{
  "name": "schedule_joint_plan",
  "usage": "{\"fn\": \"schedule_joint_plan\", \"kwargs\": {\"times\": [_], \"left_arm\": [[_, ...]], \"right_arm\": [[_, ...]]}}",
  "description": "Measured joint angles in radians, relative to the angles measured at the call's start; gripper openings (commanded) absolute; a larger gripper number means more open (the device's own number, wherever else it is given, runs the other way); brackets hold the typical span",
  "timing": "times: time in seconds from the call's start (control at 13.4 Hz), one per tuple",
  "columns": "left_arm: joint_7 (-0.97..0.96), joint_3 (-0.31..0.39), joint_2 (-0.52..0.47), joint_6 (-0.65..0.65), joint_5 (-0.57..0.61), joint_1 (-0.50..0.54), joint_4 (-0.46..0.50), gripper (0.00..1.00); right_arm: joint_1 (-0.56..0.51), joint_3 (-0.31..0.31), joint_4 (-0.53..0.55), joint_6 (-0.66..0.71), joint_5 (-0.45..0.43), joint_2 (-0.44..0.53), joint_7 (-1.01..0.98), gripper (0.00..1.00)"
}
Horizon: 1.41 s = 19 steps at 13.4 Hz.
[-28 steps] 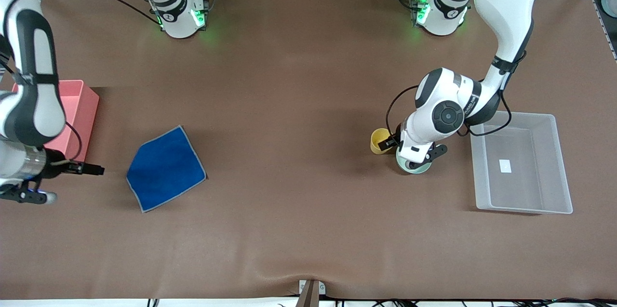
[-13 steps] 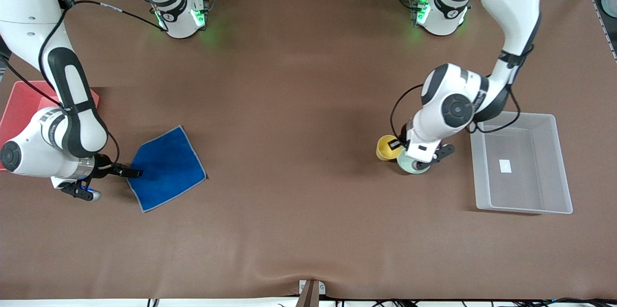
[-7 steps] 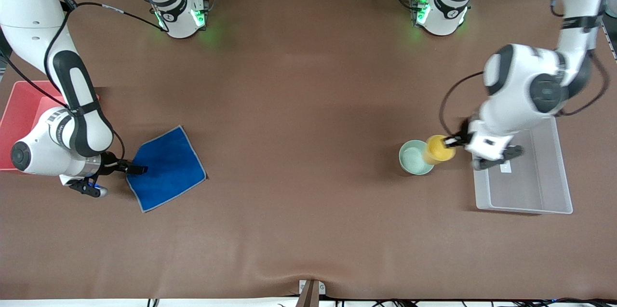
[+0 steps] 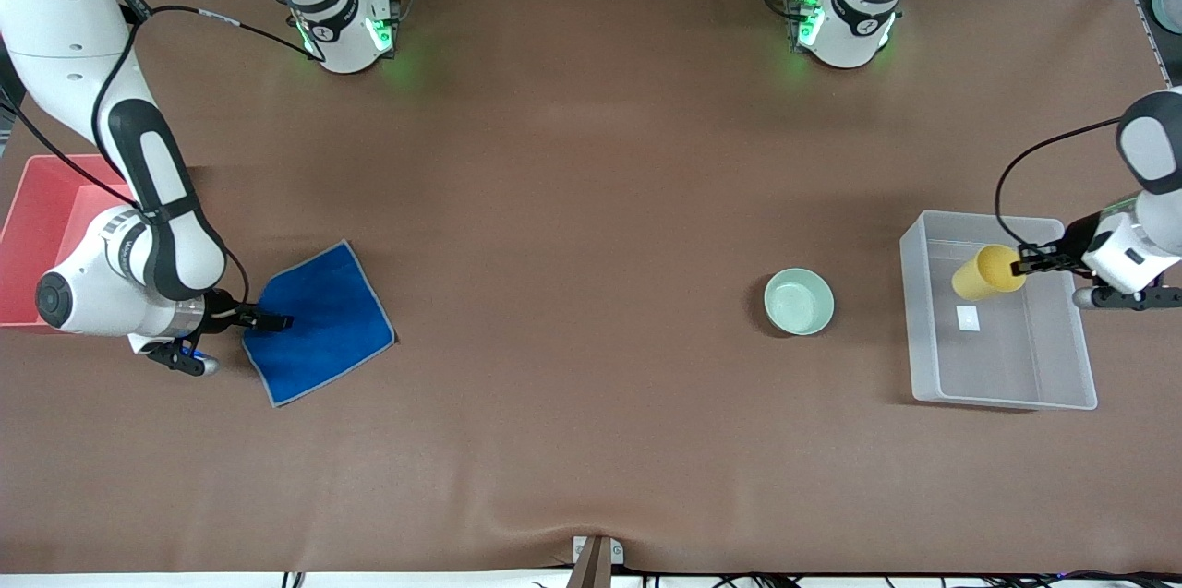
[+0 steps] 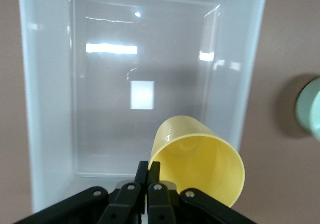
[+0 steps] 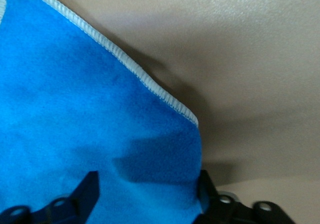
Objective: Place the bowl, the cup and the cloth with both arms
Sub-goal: 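Release the cup in the clear bin while the right gripper lifts the cloth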
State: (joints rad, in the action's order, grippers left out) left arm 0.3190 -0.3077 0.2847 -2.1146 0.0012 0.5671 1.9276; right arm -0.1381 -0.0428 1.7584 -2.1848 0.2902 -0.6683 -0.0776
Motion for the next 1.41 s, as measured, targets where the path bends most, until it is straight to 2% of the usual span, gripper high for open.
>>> {"fn": "schedule_joint_plan", "kwargs": {"times": [0.07,0.3,0.82,1.04,1.19,1.27,1.41], "left_arm": [[0.074,0.000,0.012,0.000,0.000,0.031,0.001,0.00],[0.189,0.001,0.065,-0.002,0.000,0.112,0.003,0.00],[0.195,-0.004,0.128,-0.038,0.021,0.110,0.004,0.00],[0.195,-0.004,0.133,-0.050,0.021,0.108,0.019,0.00],[0.195,-0.004,0.139,-0.064,0.037,0.106,0.031,0.00],[0.194,-0.004,0.143,-0.067,0.057,0.106,0.037,0.21],[0.193,-0.005,0.149,-0.071,0.073,0.106,0.039,0.92]], "right_arm": [[0.000,-0.003,0.002,0.000,-0.001,0.000,-0.022,0.00],[-0.009,-0.016,0.003,0.004,0.000,0.000,-0.086,0.00],[-0.008,-0.006,-0.015,-0.011,0.002,0.010,-0.093,0.00],[-0.001,-0.001,-0.028,-0.003,0.002,0.056,-0.094,0.00],[0.003,0.000,-0.035,0.063,0.002,0.116,-0.094,0.00],[0.002,0.000,-0.037,0.109,0.002,0.153,-0.094,0.00],[-0.003,-0.005,-0.038,0.206,0.001,0.233,-0.102,0.00]]}}
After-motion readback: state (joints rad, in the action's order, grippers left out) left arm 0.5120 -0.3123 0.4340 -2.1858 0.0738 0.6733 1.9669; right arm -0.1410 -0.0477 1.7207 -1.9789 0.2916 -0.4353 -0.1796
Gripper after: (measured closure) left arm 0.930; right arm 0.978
